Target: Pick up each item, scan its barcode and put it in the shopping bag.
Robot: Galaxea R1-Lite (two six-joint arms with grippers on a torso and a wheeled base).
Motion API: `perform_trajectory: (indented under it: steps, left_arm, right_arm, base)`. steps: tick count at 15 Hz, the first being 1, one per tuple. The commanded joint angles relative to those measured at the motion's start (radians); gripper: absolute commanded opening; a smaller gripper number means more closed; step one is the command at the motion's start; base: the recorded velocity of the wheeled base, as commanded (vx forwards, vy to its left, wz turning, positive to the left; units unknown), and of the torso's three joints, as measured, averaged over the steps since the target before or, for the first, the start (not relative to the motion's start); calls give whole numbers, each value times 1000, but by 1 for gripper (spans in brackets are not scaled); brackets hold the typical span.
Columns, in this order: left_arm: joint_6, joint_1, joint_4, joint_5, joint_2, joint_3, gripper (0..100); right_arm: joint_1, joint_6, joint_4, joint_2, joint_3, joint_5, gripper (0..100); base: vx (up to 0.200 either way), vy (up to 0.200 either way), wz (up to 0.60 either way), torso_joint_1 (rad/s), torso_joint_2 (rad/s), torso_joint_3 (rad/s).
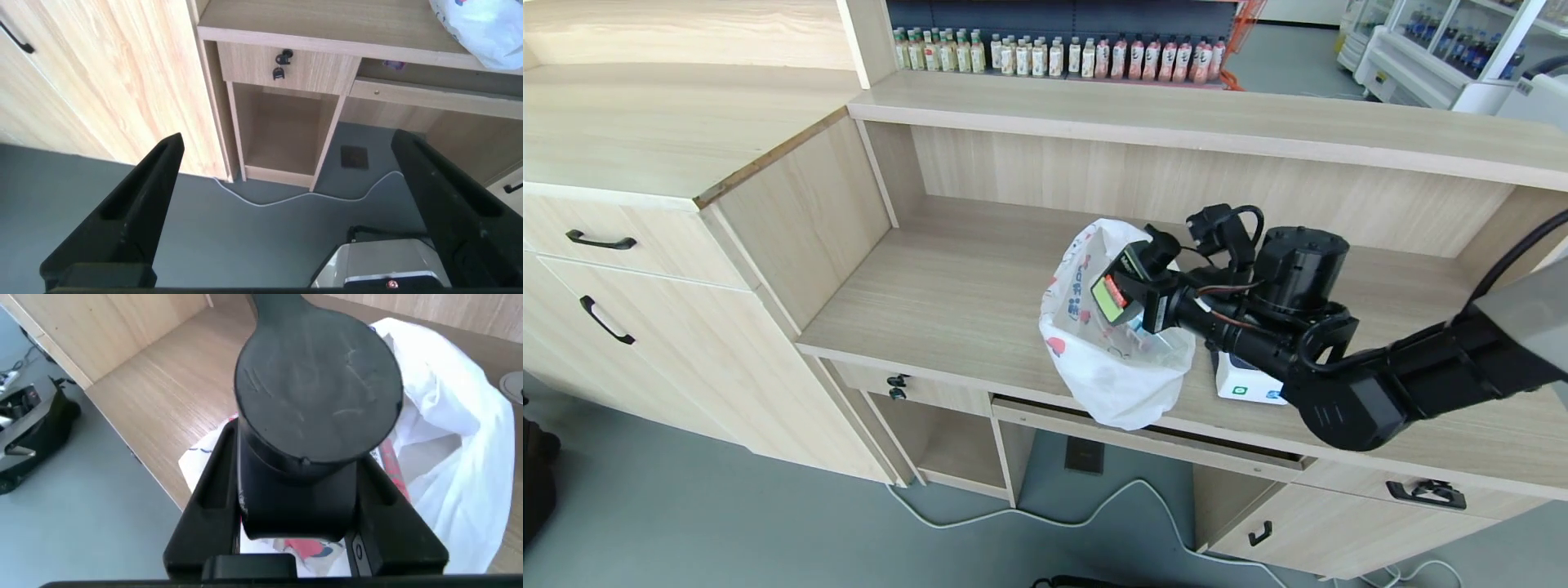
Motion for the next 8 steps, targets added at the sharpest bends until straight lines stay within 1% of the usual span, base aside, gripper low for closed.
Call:
perform_trajectory:
  steps: [1, 3, 5, 8]
  left_arm:
    - [-1, 1, 0, 0, 2, 0, 100]
    - [-1, 1, 0, 0, 2, 0, 100]
    - [-1, 1, 0, 0, 2, 0, 100]
    - [-1, 1, 0, 0, 2, 0, 100]
  right_arm:
    - [23, -3, -2, 49, 1, -2, 0]
    - [37, -3, 0, 69, 0, -3, 0]
    - [31, -13, -23, 99, -17, 0, 0]
    - [-11, -41, -172, 160, 50, 9, 0]
  base:
    - [0, 0, 0, 0, 0, 0]
    - [0, 0, 0, 0, 0, 0]
    - [0, 0, 0, 0, 0, 0]
    - [0, 0, 0, 0, 0, 0]
